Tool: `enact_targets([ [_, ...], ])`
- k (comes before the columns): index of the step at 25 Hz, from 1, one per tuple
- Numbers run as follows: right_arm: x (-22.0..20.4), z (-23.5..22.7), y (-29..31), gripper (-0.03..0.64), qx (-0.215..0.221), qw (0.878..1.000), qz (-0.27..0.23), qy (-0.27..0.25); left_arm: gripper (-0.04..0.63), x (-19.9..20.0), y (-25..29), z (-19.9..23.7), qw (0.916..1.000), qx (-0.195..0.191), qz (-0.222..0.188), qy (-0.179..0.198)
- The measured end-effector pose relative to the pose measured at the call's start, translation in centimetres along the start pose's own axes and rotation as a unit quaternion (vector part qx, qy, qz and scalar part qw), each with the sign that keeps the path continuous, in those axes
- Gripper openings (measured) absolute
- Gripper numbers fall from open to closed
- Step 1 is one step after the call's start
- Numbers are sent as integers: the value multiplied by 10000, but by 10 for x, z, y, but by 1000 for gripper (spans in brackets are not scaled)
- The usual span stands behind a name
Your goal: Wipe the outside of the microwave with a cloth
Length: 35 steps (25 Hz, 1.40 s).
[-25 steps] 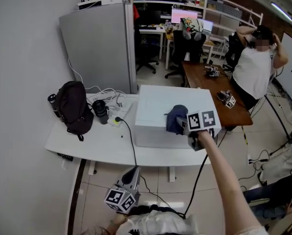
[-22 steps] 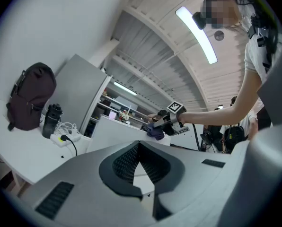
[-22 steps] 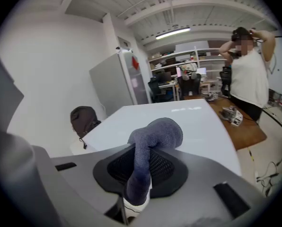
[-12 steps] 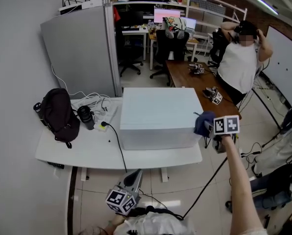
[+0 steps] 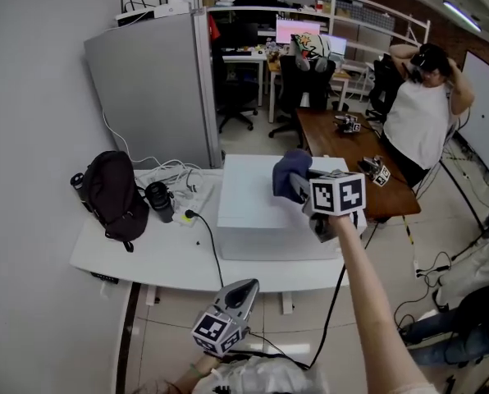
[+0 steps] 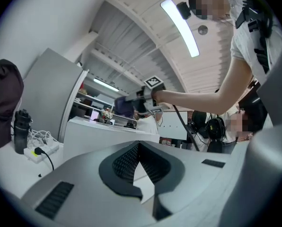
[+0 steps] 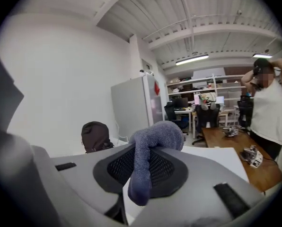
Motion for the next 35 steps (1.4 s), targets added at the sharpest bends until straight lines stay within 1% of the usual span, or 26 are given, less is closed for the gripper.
enact_targets([
  [3, 10, 49, 51, 66, 602, 9977, 296, 87, -14, 1, -3, 3, 10000, 40, 46, 33],
  [5, 12, 73, 82, 66, 850, 9949, 528, 145, -14, 3, -8, 8, 9999, 149, 54, 52],
  [7, 9, 87, 111, 66, 889, 9928, 793, 85, -14, 4, -12, 14, 9996, 285, 25, 53],
  [9, 0, 93, 135, 66, 835, 9900, 1132, -85, -14, 4, -17, 18, 9992, 410, 2, 39],
  [12, -19, 86, 158, 66, 694, 9830, 1659, -368, -14, 2, -23, 19, 9986, 535, -9, 0],
  [15, -36, 56, 162, 67, 445, 9771, 2013, -525, -14, -2, -27, 18, 9979, 634, -13, -112],
  [19, -48, -3, 148, 67, 79, 9725, 2279, -474, -14, -4, -27, 18, 9975, 669, -32, -212],
  [25, -67, -122, 96, 71, -790, 9670, 2421, 100, -14, -13, -13, 8, 9988, 408, -2, -273],
  [30, -83, -204, 41, 71, -1466, 9566, 2436, 632, -14, -16, -6, 1, 9991, 267, 24, -331],
  [32, -89, -224, 22, 72, -1662, 9529, 2425, 749, -14, -16, -5, -2, 9991, 244, 33, -347],
  [35, -89, -231, 9, 71, -1749, 9541, 2351, 627, -14, -17, -4, -4, 9989, 252, 39, -392],
])
Point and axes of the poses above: the fingertips, and each gripper's own axes: y forward along the fingers, z to its left, x out of its top, the point moved 5 cm from there along -y, backward along the fingers, and after that the axes turned 12 degrees about -x, right-handed, at the moved point
